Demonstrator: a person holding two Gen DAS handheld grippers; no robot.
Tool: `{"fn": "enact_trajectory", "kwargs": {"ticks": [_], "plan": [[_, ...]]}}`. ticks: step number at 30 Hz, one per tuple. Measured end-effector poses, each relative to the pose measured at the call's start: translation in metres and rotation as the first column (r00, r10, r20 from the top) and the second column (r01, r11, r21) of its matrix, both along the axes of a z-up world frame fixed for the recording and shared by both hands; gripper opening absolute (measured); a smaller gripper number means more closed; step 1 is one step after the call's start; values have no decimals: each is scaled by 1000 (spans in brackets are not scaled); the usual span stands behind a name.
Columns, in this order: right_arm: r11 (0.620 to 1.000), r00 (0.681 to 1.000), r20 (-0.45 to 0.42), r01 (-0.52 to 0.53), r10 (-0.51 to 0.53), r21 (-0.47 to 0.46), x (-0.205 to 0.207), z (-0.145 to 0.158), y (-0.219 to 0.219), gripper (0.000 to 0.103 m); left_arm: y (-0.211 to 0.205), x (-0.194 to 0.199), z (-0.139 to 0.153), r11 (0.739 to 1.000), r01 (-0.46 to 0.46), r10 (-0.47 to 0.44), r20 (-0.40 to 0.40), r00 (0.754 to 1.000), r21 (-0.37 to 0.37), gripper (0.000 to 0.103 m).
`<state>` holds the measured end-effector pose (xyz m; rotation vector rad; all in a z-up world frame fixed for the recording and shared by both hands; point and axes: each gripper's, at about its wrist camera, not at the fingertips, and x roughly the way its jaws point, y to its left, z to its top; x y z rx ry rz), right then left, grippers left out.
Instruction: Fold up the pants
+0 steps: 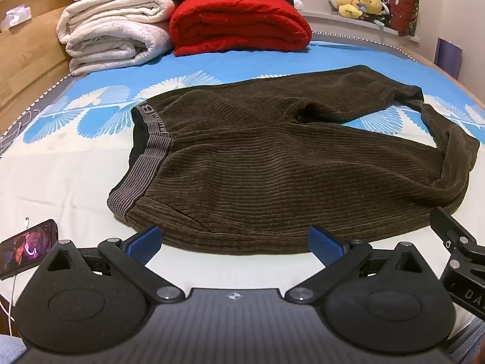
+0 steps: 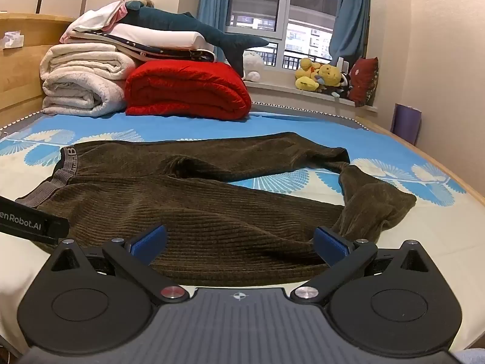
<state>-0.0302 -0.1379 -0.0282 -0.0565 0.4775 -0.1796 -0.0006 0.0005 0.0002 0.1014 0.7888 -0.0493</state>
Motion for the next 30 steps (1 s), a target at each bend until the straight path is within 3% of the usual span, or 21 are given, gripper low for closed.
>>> {"fn": "enact_trajectory", "kwargs": {"ticks": [8,12,30], "plan": [[1000,1000,0,2,-2,-3,0,1,1,102,10,-3,3,999,9,-9,-6,1000,-35,103],[1000,1000,-4,4,-4,-4,3,1,-1,102,2,1,-2,1000,10,-10,2,1000,-8,103],[1000,1000,8,-6,6,-9,0,1,3,102,2,2,-4,1000,9,-10,-12,1000,-17,103]]}}
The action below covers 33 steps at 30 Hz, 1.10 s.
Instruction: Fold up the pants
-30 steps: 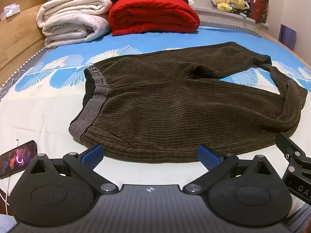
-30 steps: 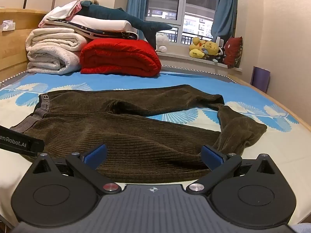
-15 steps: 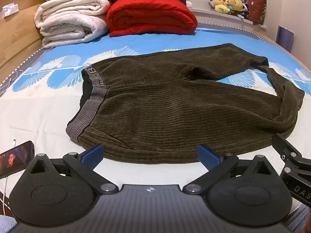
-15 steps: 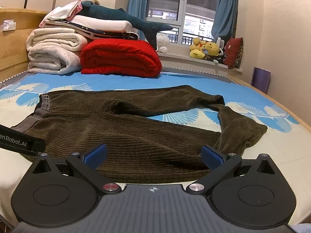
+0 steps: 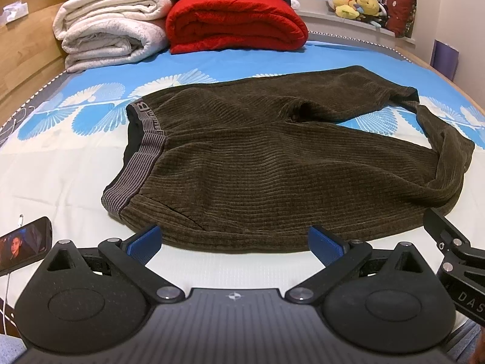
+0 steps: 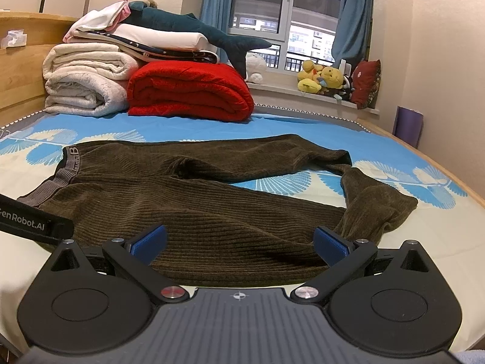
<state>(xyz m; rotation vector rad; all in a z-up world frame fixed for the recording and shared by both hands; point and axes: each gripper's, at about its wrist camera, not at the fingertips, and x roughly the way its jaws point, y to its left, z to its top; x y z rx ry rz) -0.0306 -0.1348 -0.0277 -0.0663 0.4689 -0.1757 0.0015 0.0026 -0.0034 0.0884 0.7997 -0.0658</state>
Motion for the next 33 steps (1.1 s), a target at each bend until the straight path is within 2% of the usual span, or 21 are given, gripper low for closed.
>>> {"fn": "enact_trajectory", "kwargs": {"ticks": [33], "plan": [[1000,1000,-17,-2,2,5,5,-2,-2,102,4,4,-2,1000,-12,11,-23,1000,-16,103]]}}
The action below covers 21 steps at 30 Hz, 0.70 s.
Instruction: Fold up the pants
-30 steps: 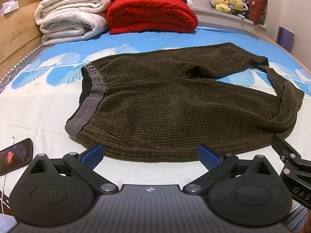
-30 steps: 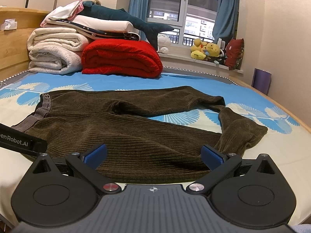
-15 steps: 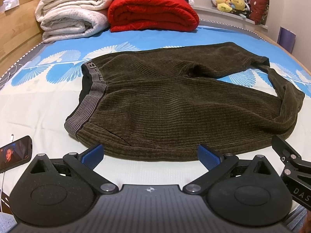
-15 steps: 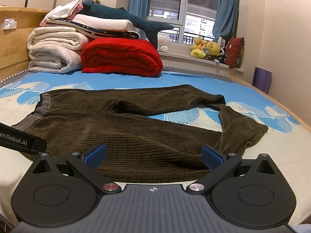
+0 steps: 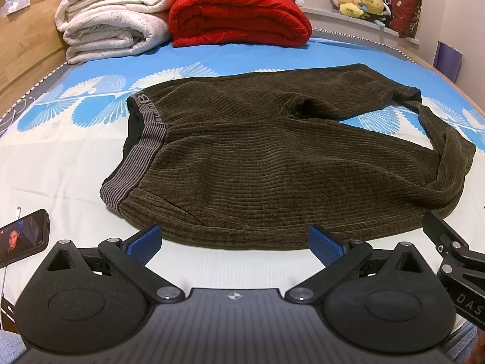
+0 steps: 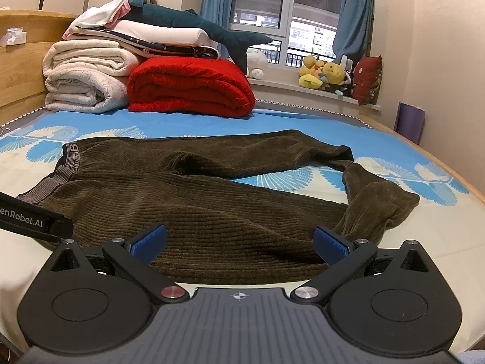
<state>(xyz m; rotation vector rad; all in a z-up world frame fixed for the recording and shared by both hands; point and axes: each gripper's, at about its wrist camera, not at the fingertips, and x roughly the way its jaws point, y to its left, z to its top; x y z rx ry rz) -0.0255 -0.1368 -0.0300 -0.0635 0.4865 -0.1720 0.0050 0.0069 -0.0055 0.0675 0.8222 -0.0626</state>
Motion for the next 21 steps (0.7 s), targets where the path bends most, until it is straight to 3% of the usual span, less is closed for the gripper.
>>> {"fn": "enact_trajectory", "kwargs": {"ticks": [21], "plan": [[1000,1000,2,-3,3,1,0,0,-1,102,1,0,0,1000,-5,5,-3,1000,0,103]]}}
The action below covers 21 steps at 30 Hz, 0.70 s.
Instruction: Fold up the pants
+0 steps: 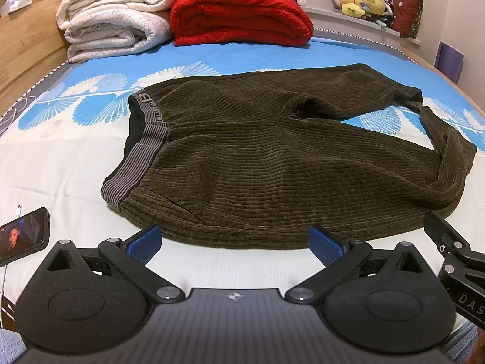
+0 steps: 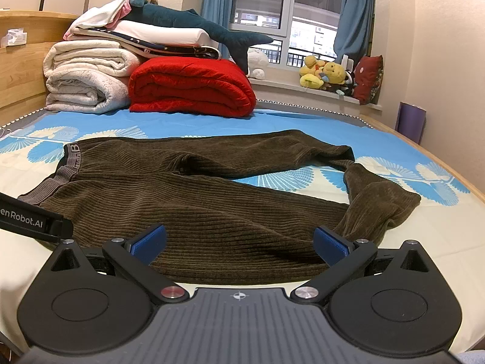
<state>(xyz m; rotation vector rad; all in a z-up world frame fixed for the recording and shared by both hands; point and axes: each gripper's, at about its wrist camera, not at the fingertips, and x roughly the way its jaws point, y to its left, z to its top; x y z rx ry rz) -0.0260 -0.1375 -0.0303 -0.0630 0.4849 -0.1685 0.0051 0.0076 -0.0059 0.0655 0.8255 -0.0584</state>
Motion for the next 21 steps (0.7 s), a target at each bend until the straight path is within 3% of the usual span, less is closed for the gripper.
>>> {"fn": "enact_trajectory", "kwargs": {"ticks": [15,19,21], "plan": [[1000,1000,1,14,-14,5,2,2,-3,102,9,8,3,999,-42,42,4,999,-9,103],[992,994,12,110,-111,61,14,16,-41,102,27,25,7,994,-111,111,17,994,-1,103],[971,977,9,212,-214,110,22,24,-75,102,37,35,7,990,-139,139,7,990,-8,103]]}}
